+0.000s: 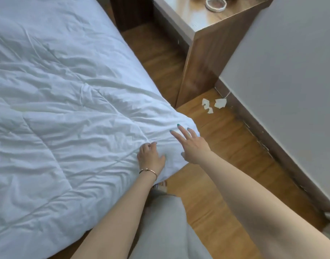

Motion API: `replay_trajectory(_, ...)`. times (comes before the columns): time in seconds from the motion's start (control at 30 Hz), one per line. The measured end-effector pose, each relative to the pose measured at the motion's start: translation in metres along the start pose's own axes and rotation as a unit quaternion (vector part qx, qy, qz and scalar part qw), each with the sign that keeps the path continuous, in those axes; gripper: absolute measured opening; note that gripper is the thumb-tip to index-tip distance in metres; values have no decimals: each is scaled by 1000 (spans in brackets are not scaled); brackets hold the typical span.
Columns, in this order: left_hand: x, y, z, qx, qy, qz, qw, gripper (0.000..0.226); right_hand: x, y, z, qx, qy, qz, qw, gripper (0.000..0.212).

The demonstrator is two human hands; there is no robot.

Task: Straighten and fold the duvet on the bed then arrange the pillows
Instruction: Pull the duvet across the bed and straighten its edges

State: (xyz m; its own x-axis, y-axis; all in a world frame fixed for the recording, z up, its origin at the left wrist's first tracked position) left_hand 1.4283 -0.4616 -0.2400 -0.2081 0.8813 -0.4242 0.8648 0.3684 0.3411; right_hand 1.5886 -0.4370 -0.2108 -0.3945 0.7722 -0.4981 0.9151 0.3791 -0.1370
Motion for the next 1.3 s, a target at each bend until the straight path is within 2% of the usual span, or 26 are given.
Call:
replay_trajectory(0.07, 31, 26, 9, 23, 8, -20, 1000, 75, 21, 15, 3, -56, 19, -29, 998, 96)
replay_trajectory(0.17, 58, 34, 38, 88, -62, -101, 989, 113, 44, 42, 25, -68, -61, -46, 995, 95)
replay_trajectory(0.23, 66, 35, 54, 123, -68, -120, 983, 125, 58, 59, 34, -56, -117, -74, 989, 92)
replay_trajectory(0.33, 74, 38, 64, 148, -44, -139, 978, 127, 78, 73, 36, -55, -202, -119, 970, 91)
replay_trajectory(0.43, 79, 37, 68, 166, -70, -174, 968, 128, 92, 78, 33, -77, -277, -157, 945, 90)
replay_trajectory(0.53, 81, 39, 68, 188, -132, -212, 950, 130, 101, 84, 18, -93, -308, -203, 925, 79)
replay_trajectory(0.67, 81, 45, 58, 184, -207, -266, 923, 136, 95, 97, -4, -12, -331, -228, 916, 66)
replay_trajectory(0.77, 84, 64, 49, 115, -239, -334, 905, 141, 92, 115, -13, -31, -338, -223, 914, 65)
replay_trajectory(0.83, 88, 82, 46, 27, -220, -390, 894, 134, 95, 129, -19, -30, -338, -209, 917, 64)
replay_trajectory(0.93, 98, 101, 41, -118, -152, -474, 859, 115, 112, 145, -46, 36, -332, -188, 924, 56)
replay_trajectory(1.0, 103, 112, 36, -186, -109, -499, 839, 104, 124, 158, -70, 61, -324, -189, 925, 54)
replay_trajectory(1.13, 115, 133, 31, -269, -65, -540, 795, 98, 168, 185, -114, 12, -335, -239, 911, 62)
replay_trajectory(1.2, 126, 144, 24, -331, -37, -569, 752, 93, 198, 188, -138, -23, -318, -272, 908, 65)
replay_trajectory(1.23, 132, 150, 17, -363, -18, -577, 731, 85, 212, 186, -151, -41, -306, -284, 908, 66)
replay_trajectory(1.3, 140, 166, 13, -428, -5, -568, 703, 52, 232, 181, -171, -66, -295, -295, 906, 68)
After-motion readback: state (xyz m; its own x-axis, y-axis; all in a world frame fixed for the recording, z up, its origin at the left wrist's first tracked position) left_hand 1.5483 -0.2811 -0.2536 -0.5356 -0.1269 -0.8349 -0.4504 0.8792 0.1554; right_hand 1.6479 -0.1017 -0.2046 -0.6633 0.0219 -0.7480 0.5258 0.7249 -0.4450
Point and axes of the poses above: each hand's wrist, its own x-axis towards the middle knuckle, its own z-axis out of the palm, y = z × x, the point moved 6 cm from there along x, towards the middle knuckle, and after that the axes turned 10 degrees about -z, right-handed, at the moved point
